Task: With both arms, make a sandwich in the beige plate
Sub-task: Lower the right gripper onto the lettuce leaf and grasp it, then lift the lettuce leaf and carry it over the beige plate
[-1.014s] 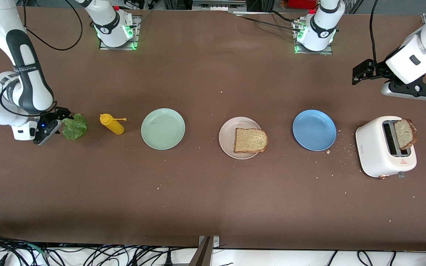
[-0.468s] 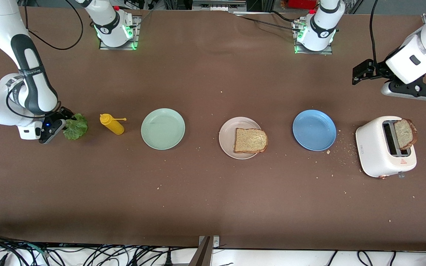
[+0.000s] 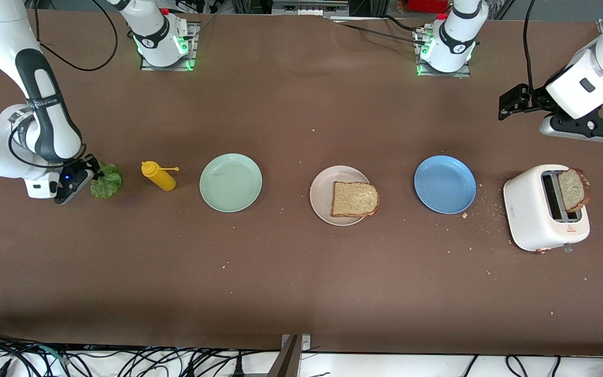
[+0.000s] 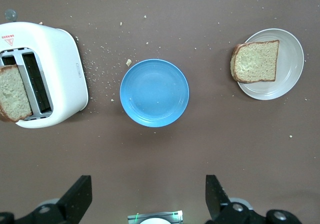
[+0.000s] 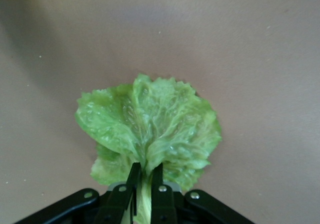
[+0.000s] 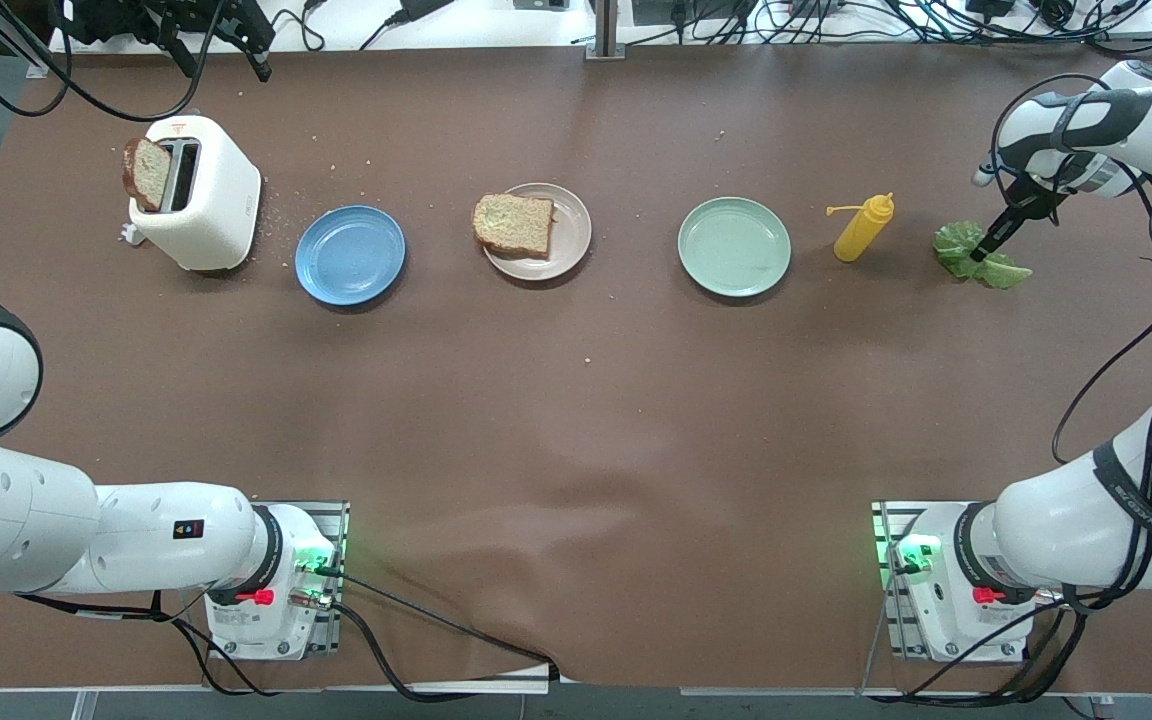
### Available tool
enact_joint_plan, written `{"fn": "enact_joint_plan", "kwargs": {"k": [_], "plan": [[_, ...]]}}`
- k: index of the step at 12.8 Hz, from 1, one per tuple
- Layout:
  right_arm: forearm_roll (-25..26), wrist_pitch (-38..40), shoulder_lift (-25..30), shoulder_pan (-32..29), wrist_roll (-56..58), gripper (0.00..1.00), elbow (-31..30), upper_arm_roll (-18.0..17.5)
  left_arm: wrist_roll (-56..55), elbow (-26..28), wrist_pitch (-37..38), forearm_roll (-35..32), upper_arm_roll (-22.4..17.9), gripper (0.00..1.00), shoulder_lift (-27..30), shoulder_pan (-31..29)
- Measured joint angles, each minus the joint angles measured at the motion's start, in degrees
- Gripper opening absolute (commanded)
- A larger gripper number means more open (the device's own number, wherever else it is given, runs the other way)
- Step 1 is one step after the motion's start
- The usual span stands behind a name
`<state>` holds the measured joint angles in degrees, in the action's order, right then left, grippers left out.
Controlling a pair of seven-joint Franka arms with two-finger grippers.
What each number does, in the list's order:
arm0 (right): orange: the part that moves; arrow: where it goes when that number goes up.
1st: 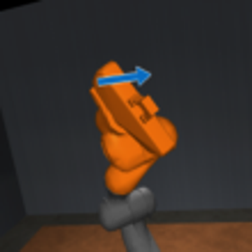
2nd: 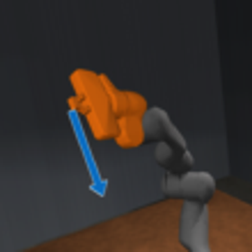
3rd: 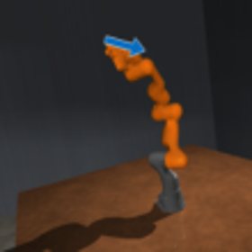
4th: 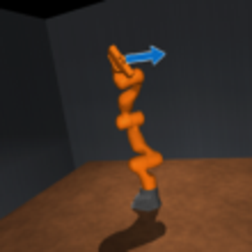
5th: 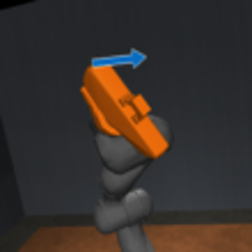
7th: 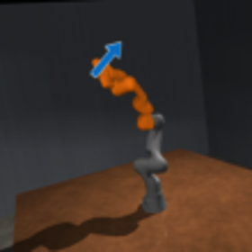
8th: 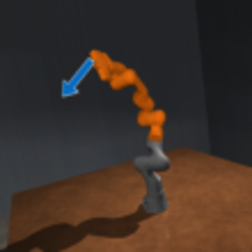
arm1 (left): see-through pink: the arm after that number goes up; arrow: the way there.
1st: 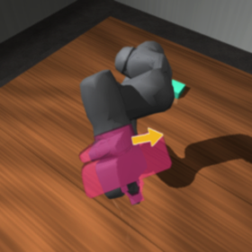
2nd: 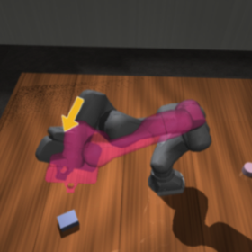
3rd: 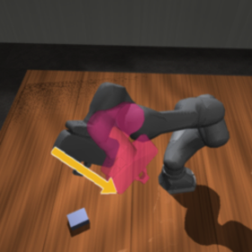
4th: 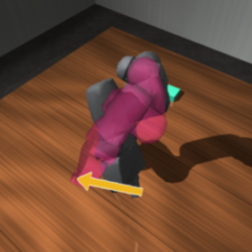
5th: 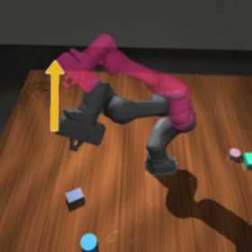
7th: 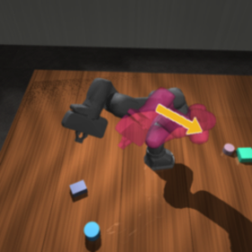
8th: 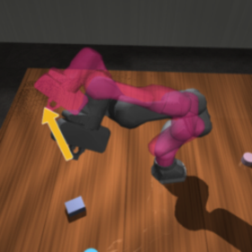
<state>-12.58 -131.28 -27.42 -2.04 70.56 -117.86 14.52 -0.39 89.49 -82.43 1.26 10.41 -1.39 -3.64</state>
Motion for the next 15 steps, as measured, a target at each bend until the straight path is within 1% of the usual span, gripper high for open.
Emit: {"fn": "enact_joint_plan", "kwargs": {"k": [2, 4, 6, 8, 11, 13, 15], "plan": [[0.0, 0.1, 0.3, 0.0, 0.0, 0.0, 2.1, -0.1, 0.0, 0.0, 0.0, 0.0, 0.0, 1.0, 0.0, 0.0], [0.0, 2.8, 0.9, 0.1, -0.1, 0.0, 5.4, -0.1, 0.0, 0.0, 0.0, 0.0, 0.0, 1.0, 0.0, 0.0], [0.0, 8.6, 1.6, 0.4, -0.7, 0.0, 10.0, -0.1, 0.0, 0.0, 0.0, 0.0, 0.0, 1.0, 0.0, 0.0], [0.0, 16.9, 1.9, 1.3, -4.0, 0.0, 16.2, -0.2, 0.0, 0.0, 0.0, 0.0, 0.0, 1.0, 0.0, 0.0], [0.0, 32.7, 2.5, 5.4, -16.1, 0.0, 27.8, -0.3, 0.0, 0.0, 0.0, 0.0, 0.0, 1.0, 0.0, 0.0], [-0.6, 41.9, 2.7, 9.5, -27.8, 0.0, 34.8, -0.6, 0.0, 0.0, 0.0, 0.0, 0.0, 1.0, 0.0, 0.0], [-4.1, 47.5, 2.8, 14.0, -40.4, 0.0, 39.8, -1.1, 0.0, 0.0, 0.0, 0.0, 0.0, 1.0, 0.0, 0.0]]}}
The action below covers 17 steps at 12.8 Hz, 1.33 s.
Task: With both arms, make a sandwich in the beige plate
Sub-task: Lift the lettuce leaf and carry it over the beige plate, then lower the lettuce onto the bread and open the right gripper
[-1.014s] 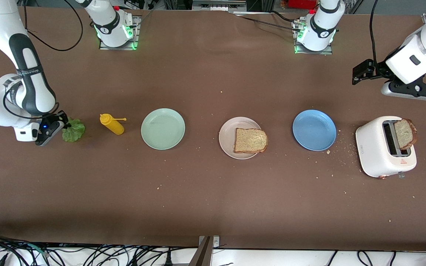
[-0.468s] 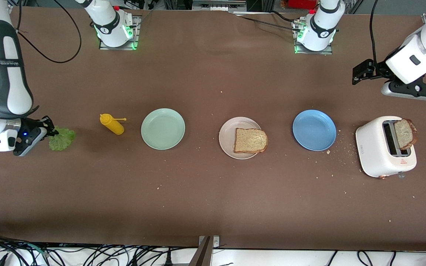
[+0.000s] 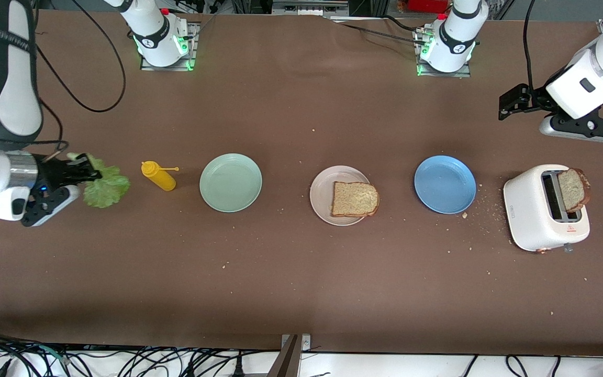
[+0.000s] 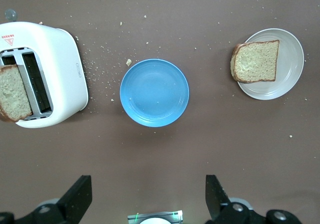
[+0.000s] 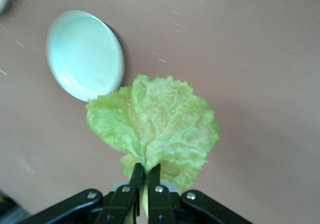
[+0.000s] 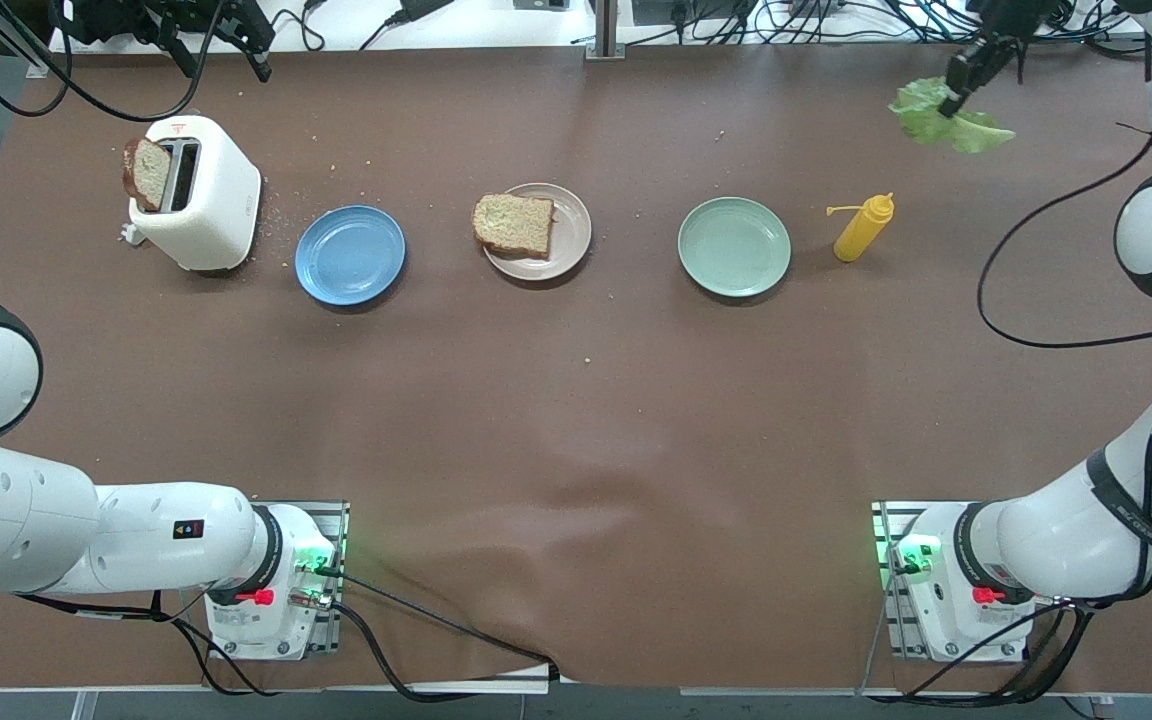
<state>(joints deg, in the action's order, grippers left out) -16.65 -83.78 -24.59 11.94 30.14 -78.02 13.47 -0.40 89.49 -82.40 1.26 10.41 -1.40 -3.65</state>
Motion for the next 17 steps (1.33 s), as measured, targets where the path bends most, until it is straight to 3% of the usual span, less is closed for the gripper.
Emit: {"fn": "enact_joint_plan", "kwargs": {"k": [3, 5, 11, 15, 17], "plan": [[-4.3, 0.8, 0.0, 8.2, -11.2, 0.0, 4.4, -0.5, 0.0, 0.0, 0.0, 0.0, 0.0, 1.0, 0.0, 0.0], [-4.6, -3.4, -0.5, 14.8, -13.1, 0.0, 5.4, -0.6, 0.0, 0.0, 0.0, 0.0, 0.0, 1.0, 0.0, 0.0], [-4.6, -27.0, -7.3, 33.3, -13.8, 0.0, 5.4, -0.7, 0.0, 0.0, 0.0, 0.0, 0.0, 1.0, 0.0, 0.0], [-4.6, -47.8, -15.1, 39.4, -13.8, 0.0, 5.4, -1.2, 0.0, 0.0, 0.0, 0.0, 0.0, 1.0, 0.0, 0.0], [-4.6, -56.6, -18.7, 40.1, -13.7, 0.0, 5.4, -3.2, 0.0, 0.0, 0.0, 0.0, 0.0, 1.0, 0.0, 0.0]]}}
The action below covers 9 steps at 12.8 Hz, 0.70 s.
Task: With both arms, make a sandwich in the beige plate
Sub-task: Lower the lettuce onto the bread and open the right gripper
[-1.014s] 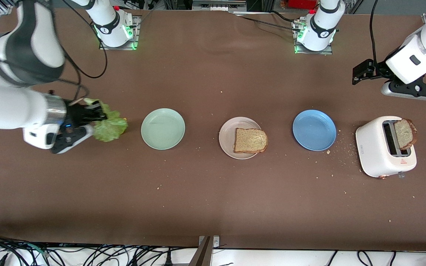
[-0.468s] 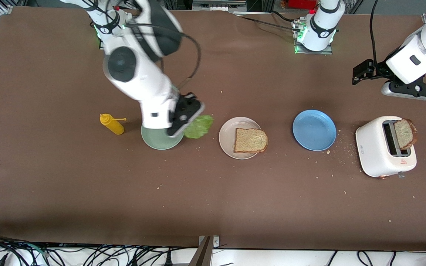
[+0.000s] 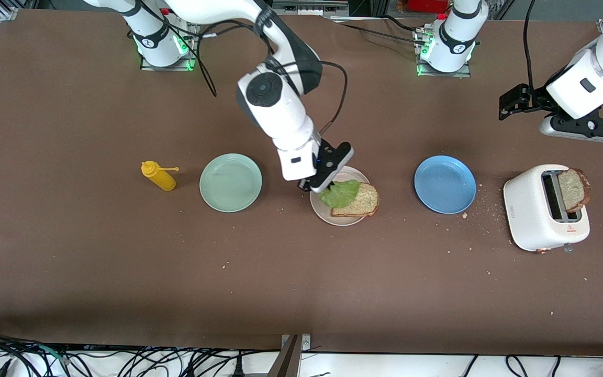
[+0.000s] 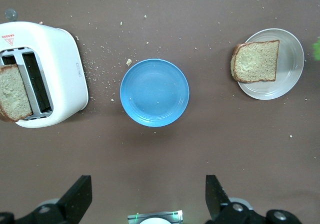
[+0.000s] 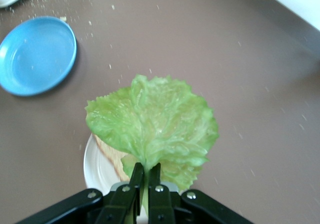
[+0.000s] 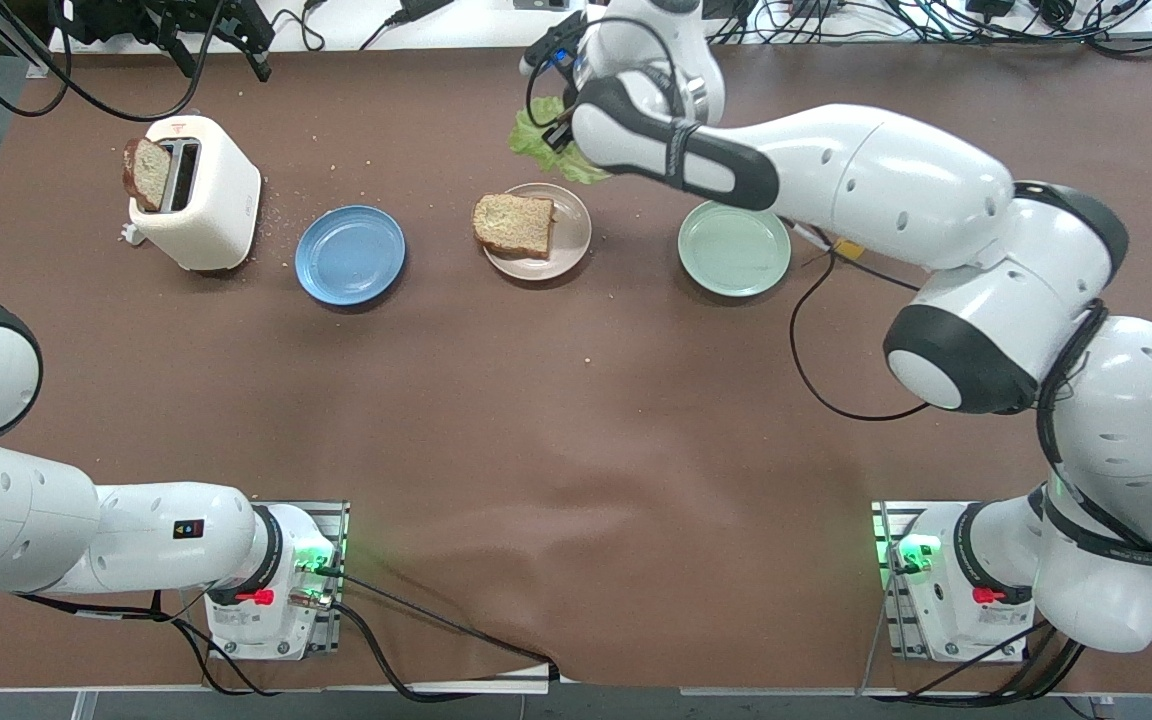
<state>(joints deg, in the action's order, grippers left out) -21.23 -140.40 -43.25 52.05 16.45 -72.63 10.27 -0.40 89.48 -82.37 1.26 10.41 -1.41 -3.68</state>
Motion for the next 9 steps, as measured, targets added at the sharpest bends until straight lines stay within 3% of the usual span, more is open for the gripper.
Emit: {"fn": "enact_joint_plan", "kwargs": {"k": [3, 9], "plan": [[0.0, -7.5, -3.9, 0.8, 0.3, 0.0, 0.0, -1.5, 0.0, 0.0, 0.0, 0.0, 0.0, 1.0, 0.0, 0.0], [0.0, -7.9, -6.5, 0.9, 6.3, 0.0, 0.0, -3.7, 0.0, 0.0, 0.0, 0.0, 0.0, 1.0, 0.0, 0.0]]}}
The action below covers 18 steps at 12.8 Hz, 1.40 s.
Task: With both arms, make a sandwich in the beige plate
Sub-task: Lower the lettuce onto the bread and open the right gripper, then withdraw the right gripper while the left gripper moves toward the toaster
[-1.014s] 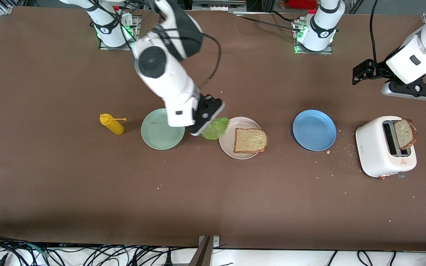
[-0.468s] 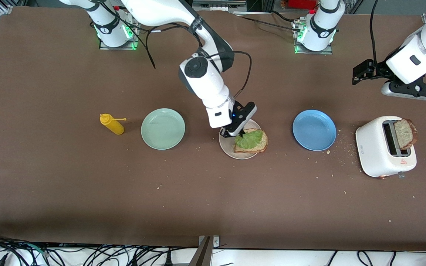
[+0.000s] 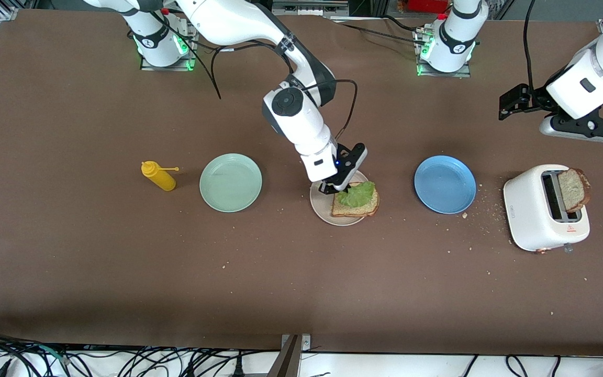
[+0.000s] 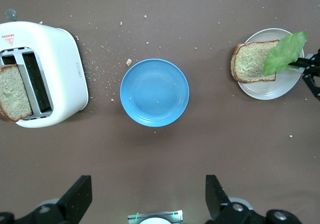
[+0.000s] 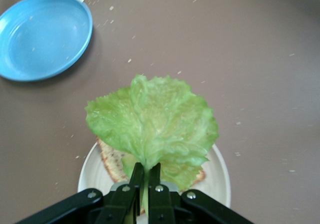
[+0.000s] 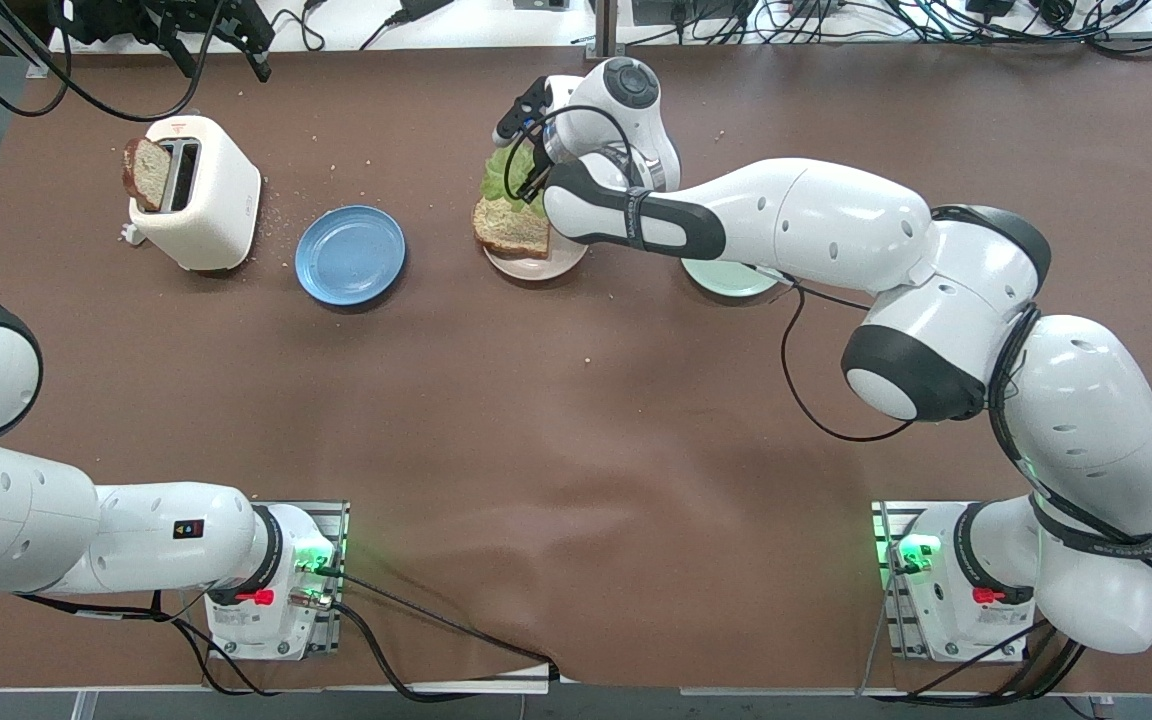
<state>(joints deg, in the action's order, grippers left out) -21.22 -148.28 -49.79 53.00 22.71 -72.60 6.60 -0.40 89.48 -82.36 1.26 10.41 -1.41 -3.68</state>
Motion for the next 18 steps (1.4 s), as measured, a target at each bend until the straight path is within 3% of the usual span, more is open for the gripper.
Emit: {"fn": "enact_joint_plan", "kwargs": {"k": [4, 7, 8, 9, 18], "plan": [[0.0, -0.1, -0.8, 0.1, 0.2, 0.0, 0.0, -1.7, 0.0, 0.0, 0.0, 0.0, 0.0, 1.0, 0.0, -0.1], [0.0, -0.1, -0.8, 0.1, 0.2, 0.16, 0.0, -1.7, 0.0, 0.0, 0.0, 0.0, -0.1, 1.0, 0.0, -0.2], [0.0, -0.1, -0.8, 0.1, 0.2, 0.63, 0.0, -1.7, 0.0, 0.0, 0.0, 0.0, -0.1, 1.0, 0.0, -0.2], [0.0, -0.1, -0.8, 0.1, 0.2, 1.0, 0.0, -1.7, 0.0, 0.0, 0.0, 0.0, 0.0, 1.0, 0.0, -0.1], [0.0, -0.1, -0.8, -0.1, 0.2, 1.0, 0.3, -1.7, 0.0, 0.0, 0.0, 0.0, -0.1, 1.0, 0.0, -0.2]]}}
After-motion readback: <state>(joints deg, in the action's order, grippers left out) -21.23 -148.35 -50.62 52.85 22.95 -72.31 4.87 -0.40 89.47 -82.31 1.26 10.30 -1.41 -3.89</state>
